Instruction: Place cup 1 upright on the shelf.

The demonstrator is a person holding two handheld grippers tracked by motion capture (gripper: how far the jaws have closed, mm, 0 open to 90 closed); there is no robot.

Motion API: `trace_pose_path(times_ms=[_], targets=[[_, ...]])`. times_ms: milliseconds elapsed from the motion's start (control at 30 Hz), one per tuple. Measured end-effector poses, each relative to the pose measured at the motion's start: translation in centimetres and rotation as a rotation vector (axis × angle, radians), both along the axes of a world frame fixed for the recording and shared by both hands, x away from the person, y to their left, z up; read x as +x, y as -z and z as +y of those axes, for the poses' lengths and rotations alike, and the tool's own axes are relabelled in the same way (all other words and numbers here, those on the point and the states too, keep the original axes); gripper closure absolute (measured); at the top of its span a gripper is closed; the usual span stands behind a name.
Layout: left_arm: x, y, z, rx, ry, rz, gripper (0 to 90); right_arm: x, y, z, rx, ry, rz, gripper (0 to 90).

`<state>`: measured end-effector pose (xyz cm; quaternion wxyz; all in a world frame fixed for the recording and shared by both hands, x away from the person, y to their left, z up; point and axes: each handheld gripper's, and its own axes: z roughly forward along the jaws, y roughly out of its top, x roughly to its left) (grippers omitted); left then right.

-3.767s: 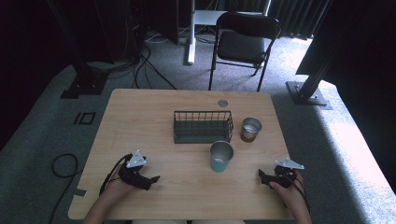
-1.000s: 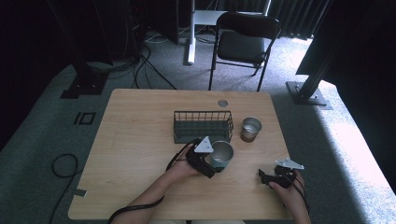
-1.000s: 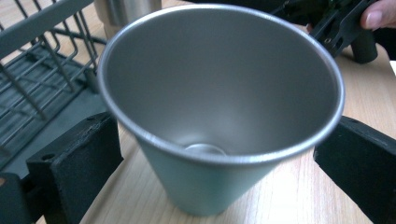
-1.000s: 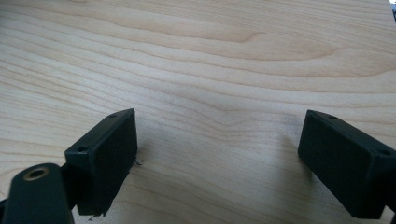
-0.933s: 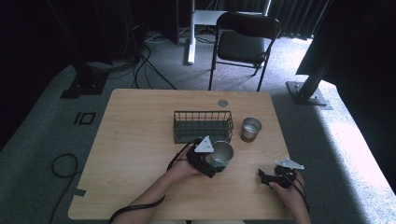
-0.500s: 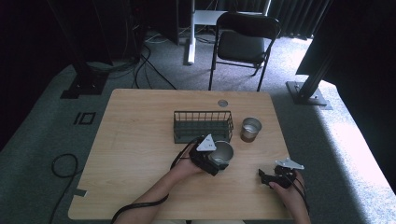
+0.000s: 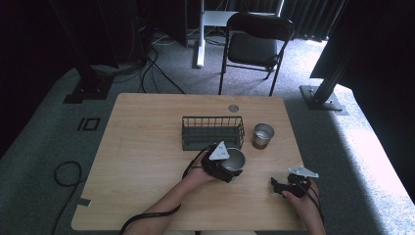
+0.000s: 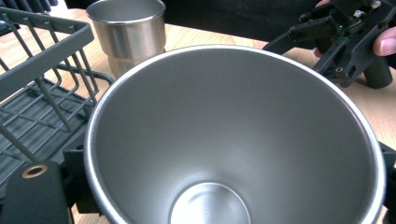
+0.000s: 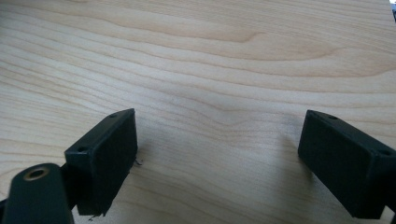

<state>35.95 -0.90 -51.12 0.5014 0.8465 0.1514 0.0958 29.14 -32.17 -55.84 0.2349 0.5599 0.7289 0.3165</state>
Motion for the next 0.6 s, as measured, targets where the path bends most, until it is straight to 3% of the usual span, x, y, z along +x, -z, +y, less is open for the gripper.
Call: trace_pose_path(times_ms=[200, 600], targets=[[-0.2, -0.5, 0.0, 0.023, 0.018, -0.004, 13.7, 0.0, 0.0, 0.0, 0.000, 0.000, 0.000, 11.4], [-0.4, -2.5, 0.8, 0.015, 0.016, -0.010, 13.8, 0.0, 0.0, 0.0, 0.000, 0.000, 0.000, 11.5]])
